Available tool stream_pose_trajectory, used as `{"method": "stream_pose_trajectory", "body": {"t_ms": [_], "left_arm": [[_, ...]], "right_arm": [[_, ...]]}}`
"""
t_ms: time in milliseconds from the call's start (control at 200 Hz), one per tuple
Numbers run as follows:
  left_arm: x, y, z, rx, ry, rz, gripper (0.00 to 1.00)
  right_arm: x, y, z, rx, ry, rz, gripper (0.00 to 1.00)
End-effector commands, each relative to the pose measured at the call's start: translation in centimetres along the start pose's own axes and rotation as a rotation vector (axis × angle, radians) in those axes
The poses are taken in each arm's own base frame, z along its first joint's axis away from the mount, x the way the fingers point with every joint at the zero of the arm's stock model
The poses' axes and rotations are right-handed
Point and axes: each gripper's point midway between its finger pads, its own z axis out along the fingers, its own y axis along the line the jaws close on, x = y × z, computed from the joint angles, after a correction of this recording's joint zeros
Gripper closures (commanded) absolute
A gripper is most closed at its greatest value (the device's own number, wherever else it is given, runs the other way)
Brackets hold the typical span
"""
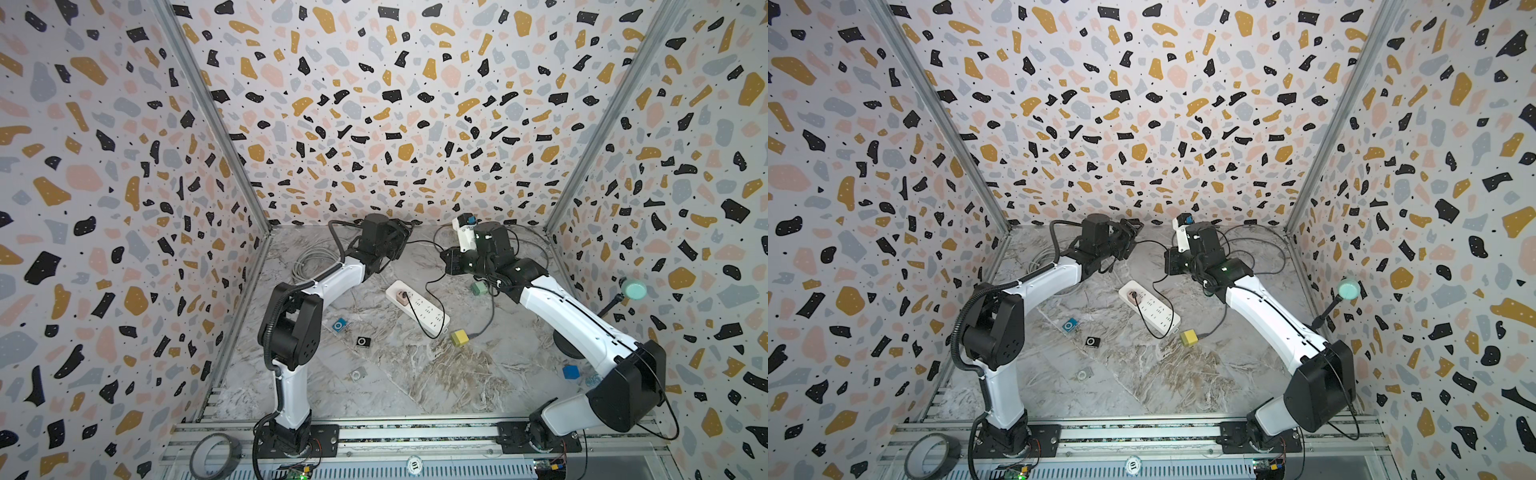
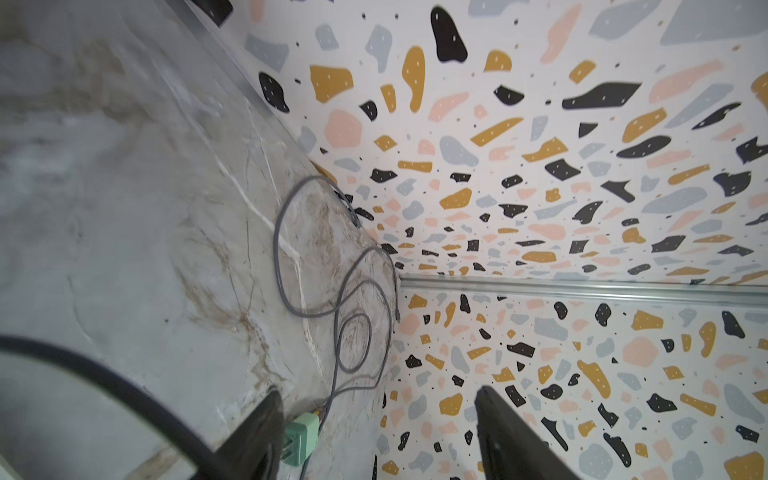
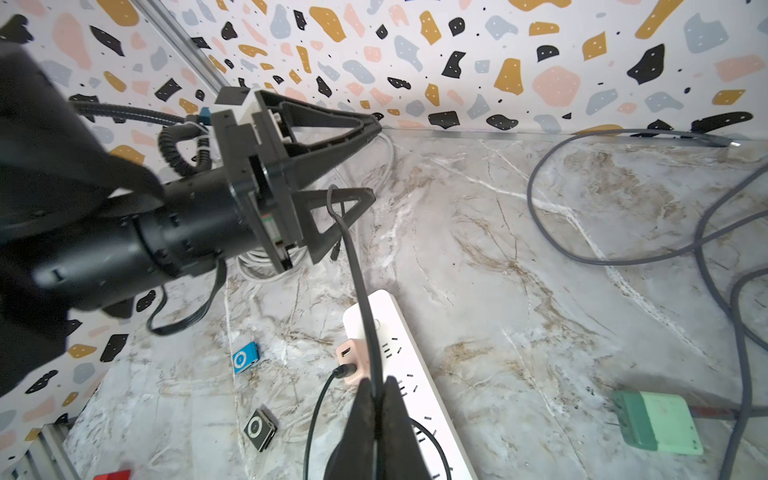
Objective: Charge mp3
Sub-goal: Pick up the charging cable from the center of the board.
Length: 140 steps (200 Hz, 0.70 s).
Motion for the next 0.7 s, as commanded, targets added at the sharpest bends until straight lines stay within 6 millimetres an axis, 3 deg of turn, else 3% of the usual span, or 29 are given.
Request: {"method": "stream_pose_trajectory", "body": {"t_ms": [0, 40, 165, 215, 300, 375, 456, 481, 541, 616, 696], "left_arm": [[-2.2, 1.8, 0.4, 0.006, -0.048, -0.032, 0.35], [-3.0, 2.5, 0.4, -0.012, -0.064, -0.029, 0.4], [-5.4, 3.8, -0.2, -0.019, -0.107, -0.046, 0.76], [-6.1, 3.4, -0.8, -0.003, -0.122, -0.042, 0.88], [-6.3, 2.1, -1.4, 0.031, -0.12, -0.02, 0.99], [-6.0, 0.5, -2.0, 0.086, -0.112, -0.006, 1.0], [-5.1, -1.4, -3.3, 0.123, -0.112, 0.022, 1.0], [-4.7, -2.0, -3.9, 0.133, -0.112, 0.039, 1.0], [-3.7, -3.5, -5.1, 0.146, -0.115, 0.097, 1.0], [-2.2, -5.1, -6.5, 0.162, -0.116, 0.17, 1.0], [-0.8, -5.3, -7.5, 0.161, -0.107, 0.207, 1.0]], "right_arm": [[-0.5, 1.0, -2.6, -0.033, -0.033, -0.004, 1.0], [-0.5, 1.2, -3.0, -0.041, -0.039, -0.003, 1.0], [0.1, 1.1, -3.5, -0.047, -0.029, -0.001, 1.0], [0.4, 0.9, -3.5, -0.052, -0.024, 0.002, 1.0], [0.8, 0.5, -3.1, -0.067, -0.018, 0.022, 1.0], [1.4, -0.6, -2.1, -0.09, -0.006, 0.051, 0.99], [1.9, -3.5, -0.8, -0.055, 0.027, 0.117, 0.62], [1.8, -4.4, -0.5, -0.034, 0.033, 0.132, 0.54], [0.6, -5.7, -0.3, 0.005, 0.004, 0.136, 0.47], [-2.5, -5.0, -1.2, 0.008, -0.078, 0.074, 0.4], [-5.2, -3.5, -2.0, -0.036, -0.147, 0.016, 0.33]]}}
